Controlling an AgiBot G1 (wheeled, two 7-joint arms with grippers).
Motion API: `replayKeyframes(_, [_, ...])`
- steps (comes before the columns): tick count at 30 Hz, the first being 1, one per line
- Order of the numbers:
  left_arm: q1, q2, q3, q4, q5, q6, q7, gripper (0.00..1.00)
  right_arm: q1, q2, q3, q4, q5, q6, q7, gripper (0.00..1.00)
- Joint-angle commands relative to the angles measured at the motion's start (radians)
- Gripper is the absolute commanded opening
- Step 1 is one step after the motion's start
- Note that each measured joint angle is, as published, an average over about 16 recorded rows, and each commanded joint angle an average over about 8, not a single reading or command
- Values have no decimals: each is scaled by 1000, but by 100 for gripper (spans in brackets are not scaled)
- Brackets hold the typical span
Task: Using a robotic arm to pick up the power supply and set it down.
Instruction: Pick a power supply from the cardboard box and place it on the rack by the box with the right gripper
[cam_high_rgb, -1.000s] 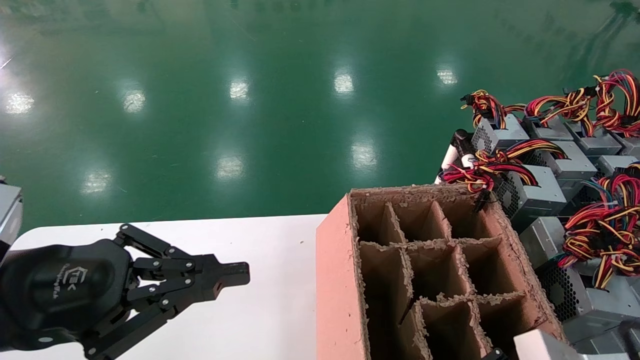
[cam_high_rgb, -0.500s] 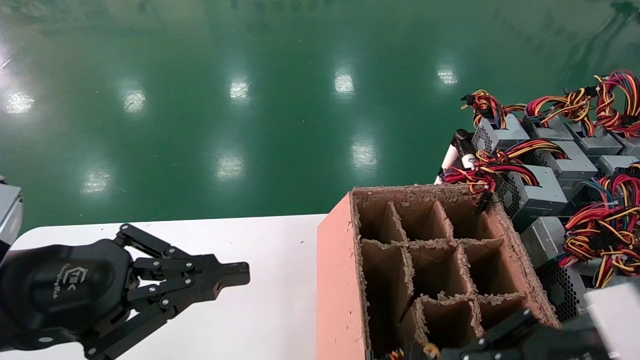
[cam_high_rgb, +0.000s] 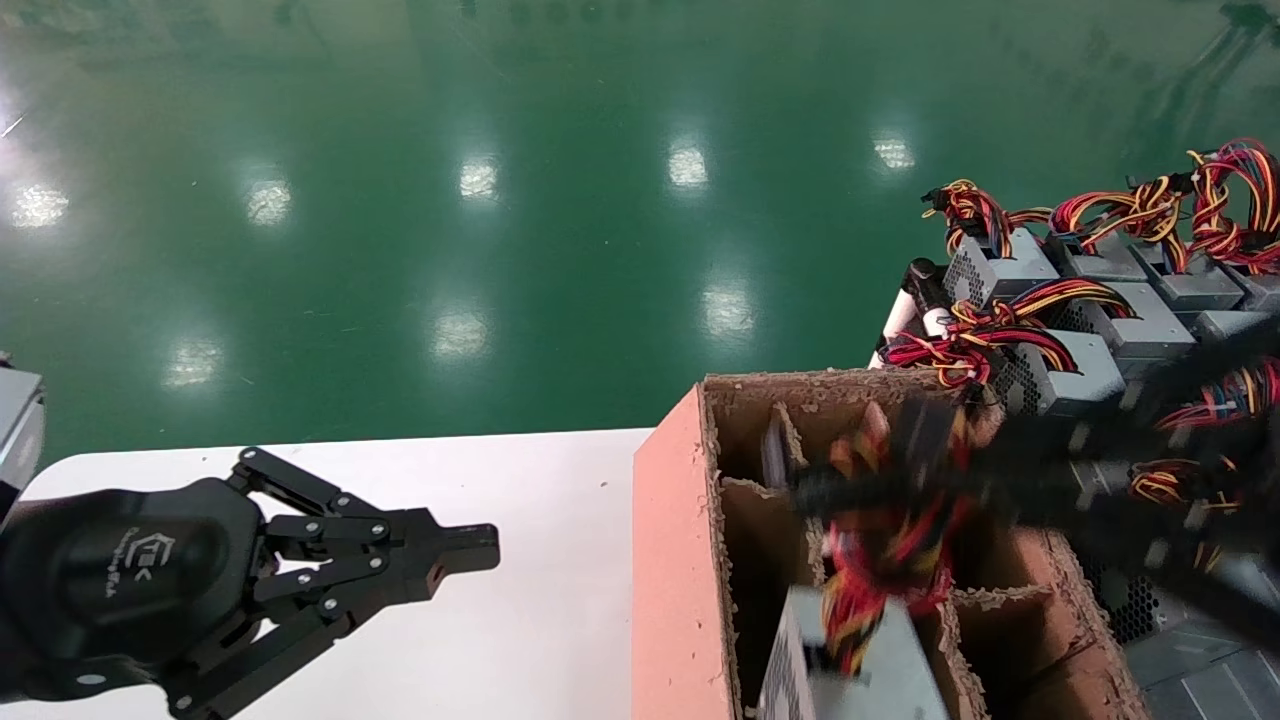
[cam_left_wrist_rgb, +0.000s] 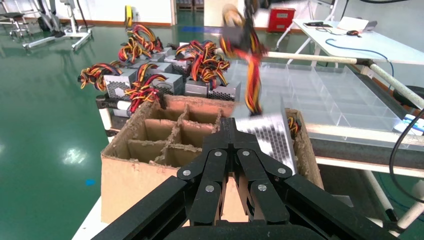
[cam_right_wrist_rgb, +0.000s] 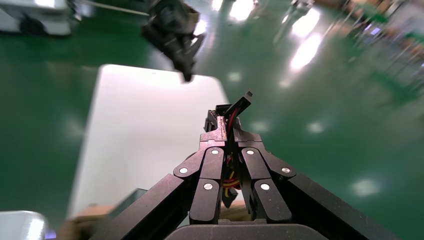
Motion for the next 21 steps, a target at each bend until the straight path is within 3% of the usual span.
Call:
replayKeyframes(1, [0, 0, 0, 0, 0, 0, 0, 0, 65, -3, 2, 0, -9, 0, 1, 0])
replayKeyframes(11, [0, 0, 0, 0, 0, 0, 0, 0, 447, -86, -52, -60, -218, -8, -3, 0])
replayKeyframes(21, [0, 0, 0, 0, 0, 0, 0, 0, 776, -139, -179, -261, -462, -21, -95, 0])
